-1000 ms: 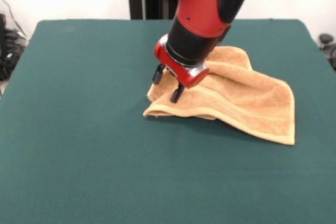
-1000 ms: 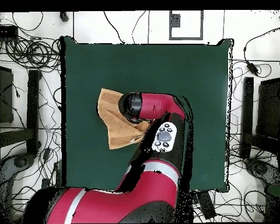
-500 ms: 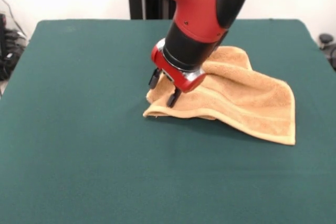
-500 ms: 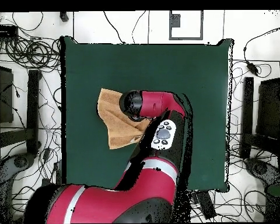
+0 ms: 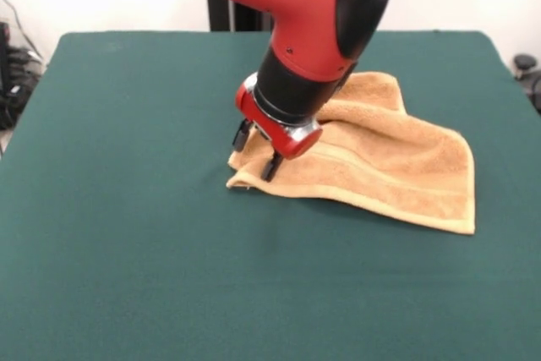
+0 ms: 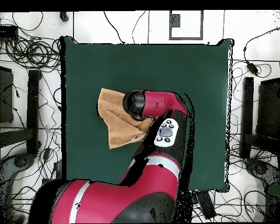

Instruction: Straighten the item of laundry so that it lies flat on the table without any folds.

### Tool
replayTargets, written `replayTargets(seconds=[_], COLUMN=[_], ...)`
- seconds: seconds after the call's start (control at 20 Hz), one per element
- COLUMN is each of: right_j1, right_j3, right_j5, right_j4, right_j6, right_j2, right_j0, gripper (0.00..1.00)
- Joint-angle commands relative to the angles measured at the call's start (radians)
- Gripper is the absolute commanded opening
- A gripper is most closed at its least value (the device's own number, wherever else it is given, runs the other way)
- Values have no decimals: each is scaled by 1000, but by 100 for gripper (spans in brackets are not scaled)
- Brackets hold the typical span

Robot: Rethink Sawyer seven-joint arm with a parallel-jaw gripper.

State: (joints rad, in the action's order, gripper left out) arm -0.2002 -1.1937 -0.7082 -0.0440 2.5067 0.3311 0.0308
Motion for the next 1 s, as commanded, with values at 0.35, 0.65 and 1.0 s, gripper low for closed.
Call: replayTargets(seconds=[0.35, 0.65, 1.0], right_j1=[123, 116, 30], right_j3=[92, 71, 71], right_j5=[138, 190, 137], right_j4=[-40, -128, -204], right_j6=[3, -79, -163], right_j2=[-82, -58, -77], right_j0=[-79, -112, -139], gripper=[100, 100, 100])
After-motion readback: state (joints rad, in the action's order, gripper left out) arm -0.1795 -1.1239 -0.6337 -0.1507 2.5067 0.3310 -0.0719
